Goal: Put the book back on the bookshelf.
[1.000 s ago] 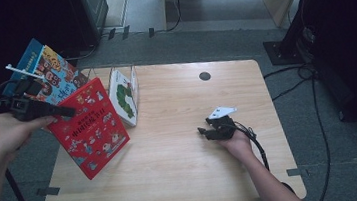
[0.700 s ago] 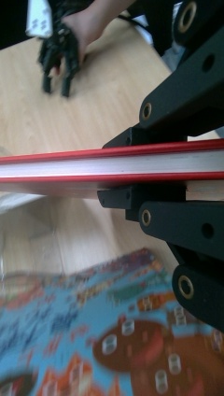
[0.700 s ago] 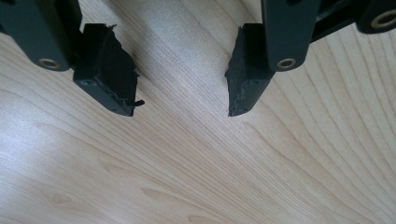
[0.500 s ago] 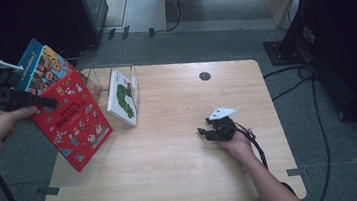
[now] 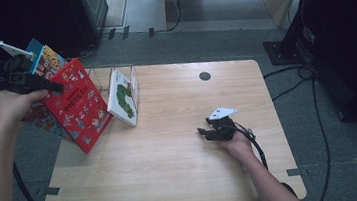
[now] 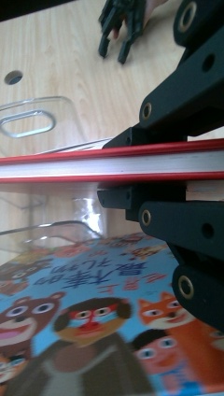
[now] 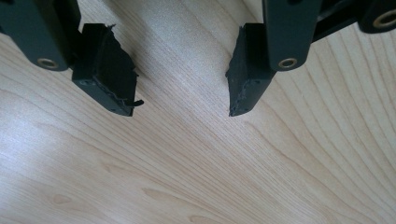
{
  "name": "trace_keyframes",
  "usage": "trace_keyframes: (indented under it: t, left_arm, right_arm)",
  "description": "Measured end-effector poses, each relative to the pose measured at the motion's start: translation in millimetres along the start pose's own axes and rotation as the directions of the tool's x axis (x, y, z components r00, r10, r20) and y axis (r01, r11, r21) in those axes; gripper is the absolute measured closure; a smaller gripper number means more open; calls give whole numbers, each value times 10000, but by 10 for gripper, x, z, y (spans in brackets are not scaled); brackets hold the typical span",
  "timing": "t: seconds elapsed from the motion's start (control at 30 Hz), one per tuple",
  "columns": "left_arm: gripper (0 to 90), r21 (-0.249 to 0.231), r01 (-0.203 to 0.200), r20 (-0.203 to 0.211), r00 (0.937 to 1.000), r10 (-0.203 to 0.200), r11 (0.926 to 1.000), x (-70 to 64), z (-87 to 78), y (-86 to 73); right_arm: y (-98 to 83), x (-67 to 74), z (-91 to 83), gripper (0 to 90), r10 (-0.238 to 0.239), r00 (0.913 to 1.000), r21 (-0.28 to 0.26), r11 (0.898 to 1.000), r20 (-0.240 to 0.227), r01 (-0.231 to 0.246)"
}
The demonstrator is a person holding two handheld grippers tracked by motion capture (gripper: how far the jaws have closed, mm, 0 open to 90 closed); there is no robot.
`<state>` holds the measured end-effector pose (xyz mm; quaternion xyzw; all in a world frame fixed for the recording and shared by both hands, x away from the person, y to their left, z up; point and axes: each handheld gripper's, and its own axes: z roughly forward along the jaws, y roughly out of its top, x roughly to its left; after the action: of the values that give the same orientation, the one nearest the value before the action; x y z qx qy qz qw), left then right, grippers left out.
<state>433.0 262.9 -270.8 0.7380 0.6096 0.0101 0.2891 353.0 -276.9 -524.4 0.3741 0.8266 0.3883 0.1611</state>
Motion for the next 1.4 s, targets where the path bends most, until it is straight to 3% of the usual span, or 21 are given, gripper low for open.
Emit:
trace_keyframes:
  t: [0.17, 0.33, 0.5, 0.8, 0.97, 1.07, 1.33, 1.4]
  left_arm:
    - [799, -220, 35, -187, 9998, -39, 9998, -6, 92, 121]
    - [799, -399, 2, -64, 10000, -5, 9992, -24, 200, 226]
    - [798, -339, -11, -169, 9999, 5, 9994, -29, 283, 296]
    - [793, 666, -88, -263, 9996, 106, 9977, -11, 289, 348]
    - [776, 1344, -338, -44, 9994, 348, 9903, 19, 306, 357]
    - [773, 1698, -322, -131, 9993, 350, 9850, 49, 333, 364]
    - [733, 2082, -46, 56, 10000, 36, 9781, 79, 416, 395]
    - [732, 2117, -282, 143, 9996, 258, 9769, 30, 437, 414]
  right_arm:
    - [2, 1, 2, 419, 8, 10000, 8, 10000, 18, -8]
    - [2, 3, 2, 419, 16, 10000, 4, 10000, 21, -16]
    - [1, 6, 1, 420, 47, 10000, 1, 10000, 44, -47]
    - [-11, 30, -13, 426, 127, 9998, -17, 9999, 160, -127]
    - [-21, 47, -22, 427, 210, 9995, -26, 9998, 215, -210]
    - [-32, 61, -34, 427, 163, 9996, -33, 9999, 210, -162]
    - [-36, 61, -37, 427, 127, 9997, -35, 9999, 188, -126]
    - [-35, 62, -37, 427, 139, 9997, -41, 9999, 188, -138]
